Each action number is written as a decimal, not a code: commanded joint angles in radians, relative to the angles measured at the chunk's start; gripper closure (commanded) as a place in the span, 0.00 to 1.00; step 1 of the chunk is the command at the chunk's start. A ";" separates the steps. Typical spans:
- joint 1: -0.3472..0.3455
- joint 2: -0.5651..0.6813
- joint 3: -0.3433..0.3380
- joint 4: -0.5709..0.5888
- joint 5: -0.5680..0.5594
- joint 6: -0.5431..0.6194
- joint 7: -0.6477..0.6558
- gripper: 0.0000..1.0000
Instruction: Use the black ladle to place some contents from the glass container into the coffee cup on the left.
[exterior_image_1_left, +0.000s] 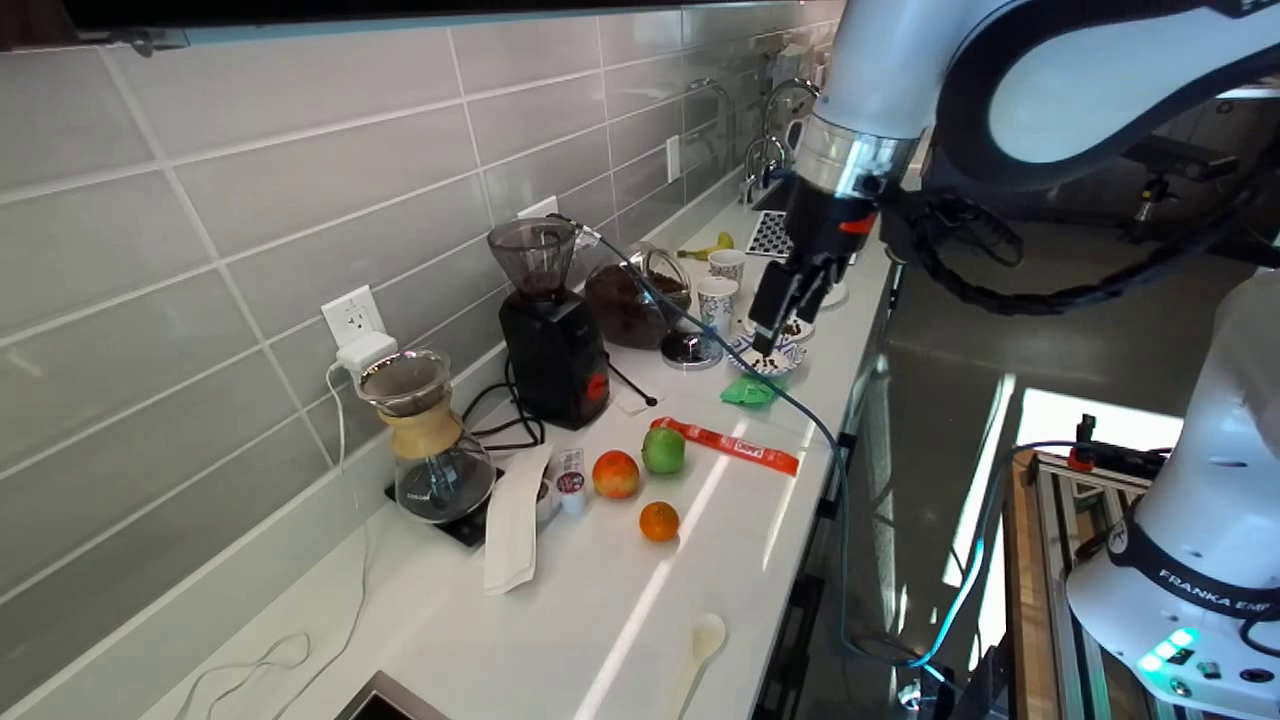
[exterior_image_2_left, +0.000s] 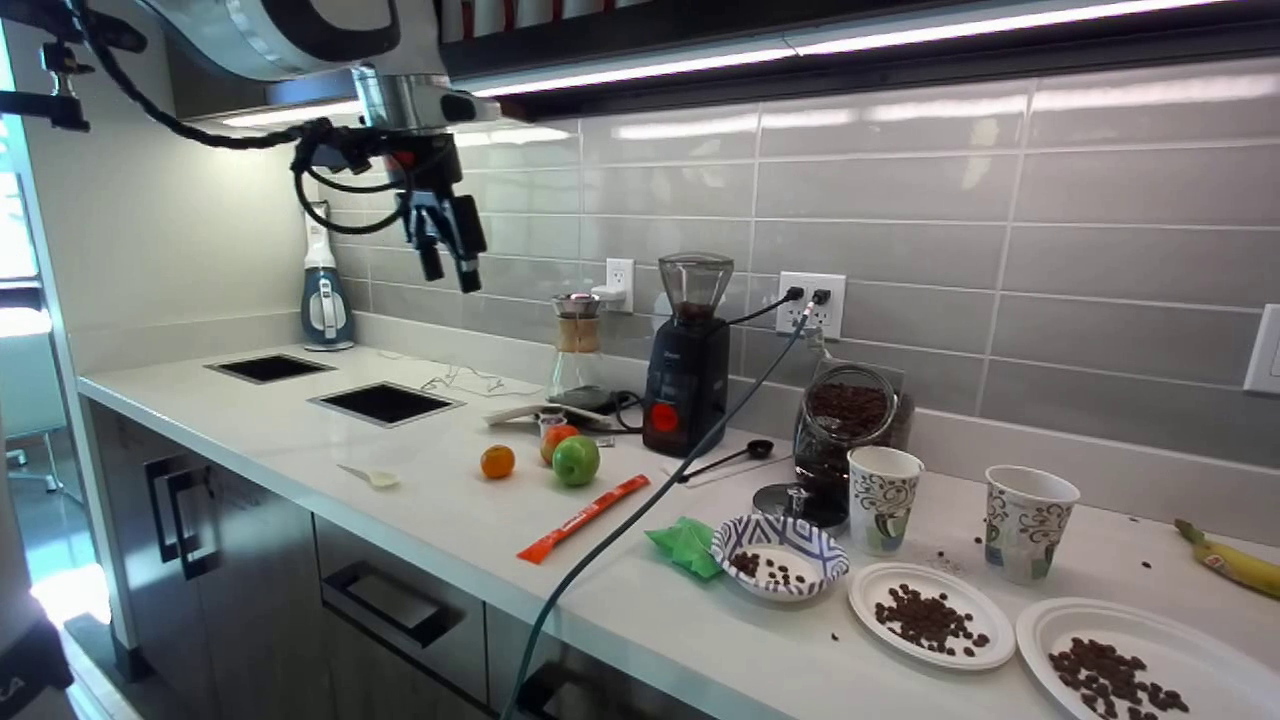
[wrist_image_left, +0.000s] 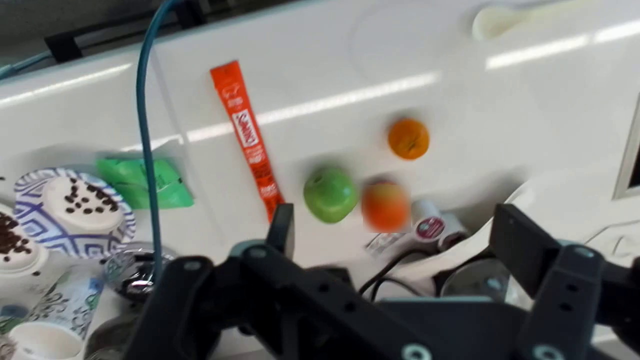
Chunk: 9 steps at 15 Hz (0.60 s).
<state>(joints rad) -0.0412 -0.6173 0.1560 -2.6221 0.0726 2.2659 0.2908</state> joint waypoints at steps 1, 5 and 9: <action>-0.104 0.158 0.011 0.033 -0.110 0.238 0.080 0.00; -0.182 0.334 0.018 0.083 -0.249 0.404 0.091 0.00; -0.213 0.496 0.000 0.159 -0.391 0.439 0.161 0.00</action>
<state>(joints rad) -0.2283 -0.2485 0.1577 -2.5385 -0.2105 2.6819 0.3728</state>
